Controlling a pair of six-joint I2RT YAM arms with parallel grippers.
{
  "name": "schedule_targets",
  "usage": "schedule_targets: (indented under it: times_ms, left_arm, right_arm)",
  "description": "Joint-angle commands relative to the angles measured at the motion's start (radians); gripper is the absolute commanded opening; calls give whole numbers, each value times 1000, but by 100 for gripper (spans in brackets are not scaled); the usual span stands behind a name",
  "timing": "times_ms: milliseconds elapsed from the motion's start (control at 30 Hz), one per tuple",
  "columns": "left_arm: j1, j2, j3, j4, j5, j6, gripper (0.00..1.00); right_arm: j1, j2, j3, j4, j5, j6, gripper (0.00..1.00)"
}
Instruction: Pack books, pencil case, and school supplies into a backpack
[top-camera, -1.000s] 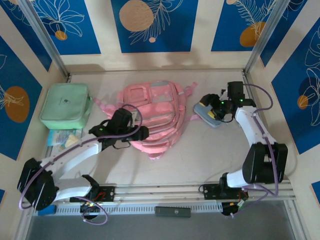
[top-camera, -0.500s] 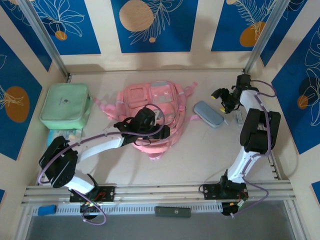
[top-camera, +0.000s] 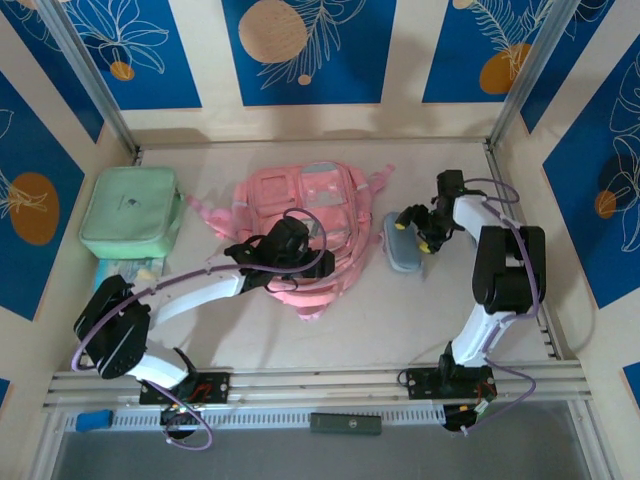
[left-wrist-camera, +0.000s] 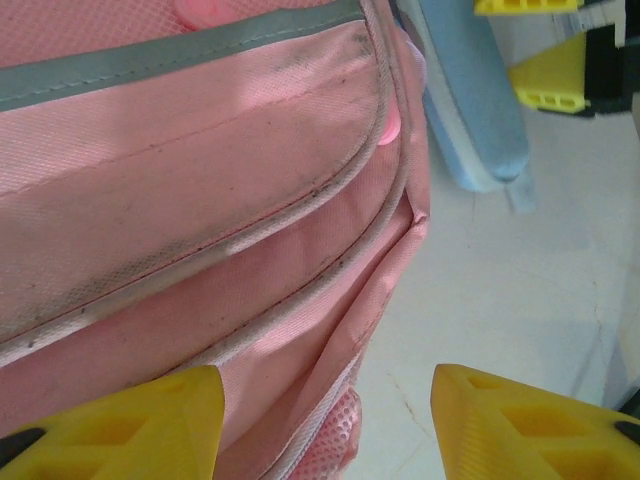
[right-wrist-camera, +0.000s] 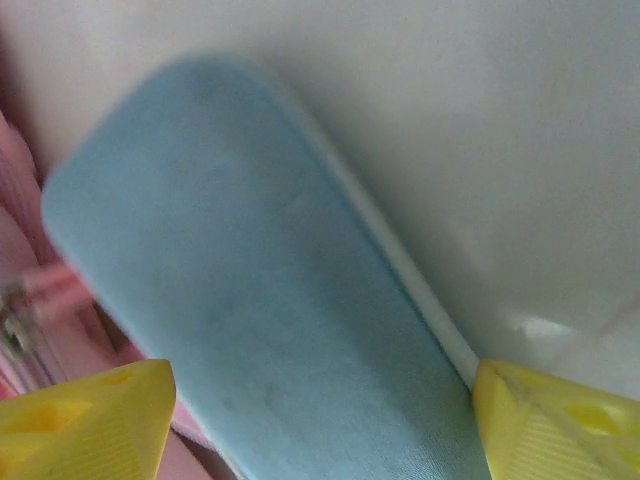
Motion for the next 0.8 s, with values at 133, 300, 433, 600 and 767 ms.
schedule_targets:
  times_ms: [133, 300, 433, 600, 767]
  left_arm:
    - [5, -18, 10, -53, -16, 56, 59]
    - [5, -19, 19, -56, -13, 53, 60]
    - [6, -23, 14, -62, -23, 57, 61]
    - [8, -19, 25, -78, -45, 59, 61]
    - [16, -19, 28, -67, -53, 61, 62]
  right_arm:
    - [-19, -87, -18, -39, 13, -54, 80]
    - [-17, -62, -55, -11, -4, -91, 80]
    - [-64, -59, -114, 22, -35, -81, 80]
    - [-67, -48, -161, 60, -29, -81, 81]
    - [-44, -23, -168, 157, -103, -74, 77]
